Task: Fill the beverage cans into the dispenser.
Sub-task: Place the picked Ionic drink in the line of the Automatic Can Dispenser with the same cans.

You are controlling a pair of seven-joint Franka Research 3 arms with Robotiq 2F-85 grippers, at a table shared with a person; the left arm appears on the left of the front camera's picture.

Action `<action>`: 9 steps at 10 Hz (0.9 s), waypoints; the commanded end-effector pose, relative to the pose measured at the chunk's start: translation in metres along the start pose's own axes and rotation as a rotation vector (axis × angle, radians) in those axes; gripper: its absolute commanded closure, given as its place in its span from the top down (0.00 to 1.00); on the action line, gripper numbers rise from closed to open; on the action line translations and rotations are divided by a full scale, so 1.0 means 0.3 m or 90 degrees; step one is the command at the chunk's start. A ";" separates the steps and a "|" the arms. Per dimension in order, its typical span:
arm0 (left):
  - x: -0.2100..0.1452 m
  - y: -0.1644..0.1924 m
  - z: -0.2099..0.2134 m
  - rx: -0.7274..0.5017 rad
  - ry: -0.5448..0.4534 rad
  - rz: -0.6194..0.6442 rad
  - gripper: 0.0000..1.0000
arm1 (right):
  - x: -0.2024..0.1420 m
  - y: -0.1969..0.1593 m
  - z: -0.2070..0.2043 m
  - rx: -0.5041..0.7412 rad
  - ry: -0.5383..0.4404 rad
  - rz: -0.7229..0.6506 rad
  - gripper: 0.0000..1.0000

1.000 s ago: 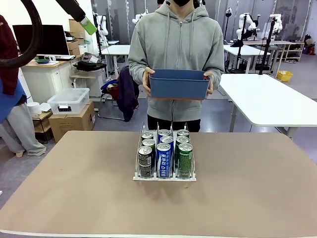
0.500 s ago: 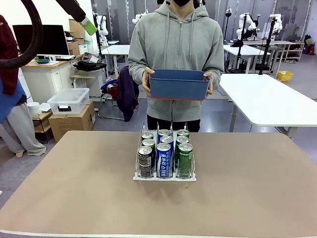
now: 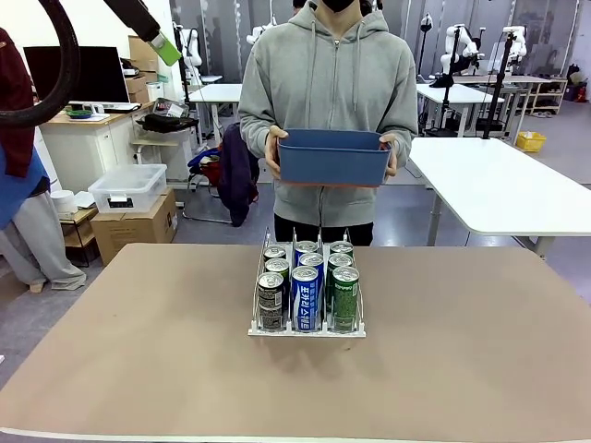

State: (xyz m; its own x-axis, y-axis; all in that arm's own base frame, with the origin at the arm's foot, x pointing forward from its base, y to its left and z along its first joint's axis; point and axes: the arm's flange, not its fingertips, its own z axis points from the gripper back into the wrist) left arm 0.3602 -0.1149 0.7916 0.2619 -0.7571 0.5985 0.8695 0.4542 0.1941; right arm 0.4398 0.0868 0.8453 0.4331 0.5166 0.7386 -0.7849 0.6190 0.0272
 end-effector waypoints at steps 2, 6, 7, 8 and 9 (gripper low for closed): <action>-0.002 0.001 0.002 -0.006 -0.003 -0.001 1.00 | -0.008 0.007 0.001 0.001 0.004 0.004 1.00; -0.002 0.001 0.002 -0.006 -0.003 -0.001 1.00 | -0.008 0.007 0.001 0.001 0.004 0.004 1.00; -0.002 0.001 0.002 -0.006 -0.003 -0.001 1.00 | -0.008 0.007 0.001 0.001 0.004 0.004 1.00; -0.002 0.001 0.002 -0.006 -0.003 -0.001 1.00 | -0.008 0.007 0.001 0.001 0.004 0.004 1.00; -0.002 0.001 0.002 -0.006 -0.003 -0.001 1.00 | -0.008 0.007 0.001 0.001 0.004 0.004 1.00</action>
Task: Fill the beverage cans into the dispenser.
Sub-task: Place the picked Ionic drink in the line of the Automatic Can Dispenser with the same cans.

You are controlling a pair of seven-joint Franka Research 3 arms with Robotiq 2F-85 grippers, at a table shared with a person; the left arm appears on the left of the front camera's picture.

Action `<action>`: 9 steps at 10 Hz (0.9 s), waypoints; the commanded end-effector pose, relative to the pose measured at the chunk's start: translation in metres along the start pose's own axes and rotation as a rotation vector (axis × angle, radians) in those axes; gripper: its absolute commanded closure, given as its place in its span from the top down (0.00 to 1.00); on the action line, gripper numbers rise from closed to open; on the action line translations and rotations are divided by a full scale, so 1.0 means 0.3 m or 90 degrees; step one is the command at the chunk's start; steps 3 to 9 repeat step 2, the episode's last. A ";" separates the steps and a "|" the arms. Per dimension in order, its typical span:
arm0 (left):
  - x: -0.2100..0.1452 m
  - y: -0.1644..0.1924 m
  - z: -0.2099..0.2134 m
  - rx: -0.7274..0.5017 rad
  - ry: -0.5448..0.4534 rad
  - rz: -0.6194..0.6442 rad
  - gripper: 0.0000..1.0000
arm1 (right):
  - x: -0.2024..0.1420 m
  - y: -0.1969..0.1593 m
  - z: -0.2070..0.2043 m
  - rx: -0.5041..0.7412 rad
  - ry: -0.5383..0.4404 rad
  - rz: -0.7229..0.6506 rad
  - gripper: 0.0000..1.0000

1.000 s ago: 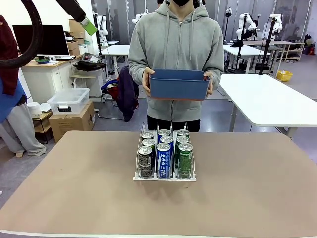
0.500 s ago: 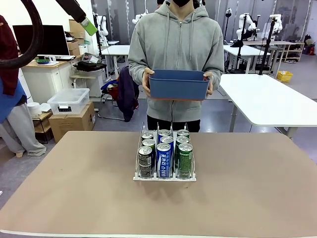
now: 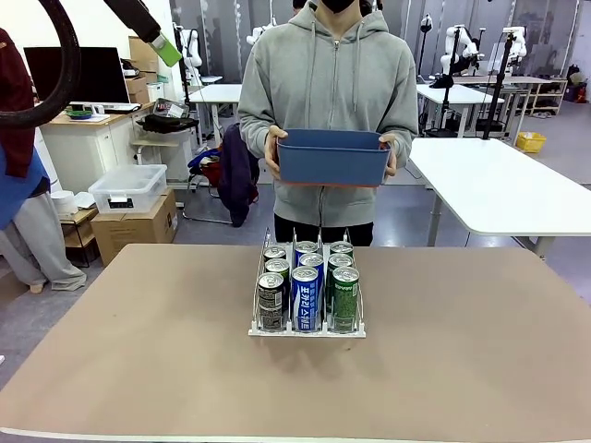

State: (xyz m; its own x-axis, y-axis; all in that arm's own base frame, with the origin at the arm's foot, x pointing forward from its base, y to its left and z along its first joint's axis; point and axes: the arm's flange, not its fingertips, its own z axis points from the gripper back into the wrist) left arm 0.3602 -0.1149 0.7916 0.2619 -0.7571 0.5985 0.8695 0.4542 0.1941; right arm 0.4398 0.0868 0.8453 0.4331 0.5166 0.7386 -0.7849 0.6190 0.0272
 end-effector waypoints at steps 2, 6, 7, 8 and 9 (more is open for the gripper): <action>-0.002 0.001 0.002 -0.006 -0.003 -0.001 1.00 | -0.008 0.007 0.001 0.001 0.004 0.004 1.00; -0.002 0.001 0.002 -0.006 -0.003 -0.001 1.00 | -0.008 0.007 0.001 0.001 0.004 0.004 1.00; -0.002 0.001 0.002 -0.006 -0.003 -0.001 1.00 | -0.008 0.007 0.001 0.001 0.004 0.004 1.00; -0.002 0.001 0.002 -0.006 -0.003 -0.001 1.00 | -0.008 0.007 0.001 0.001 0.004 0.004 1.00; -0.002 0.001 0.002 -0.006 -0.003 -0.001 1.00 | -0.008 0.007 0.001 0.001 0.004 0.004 1.00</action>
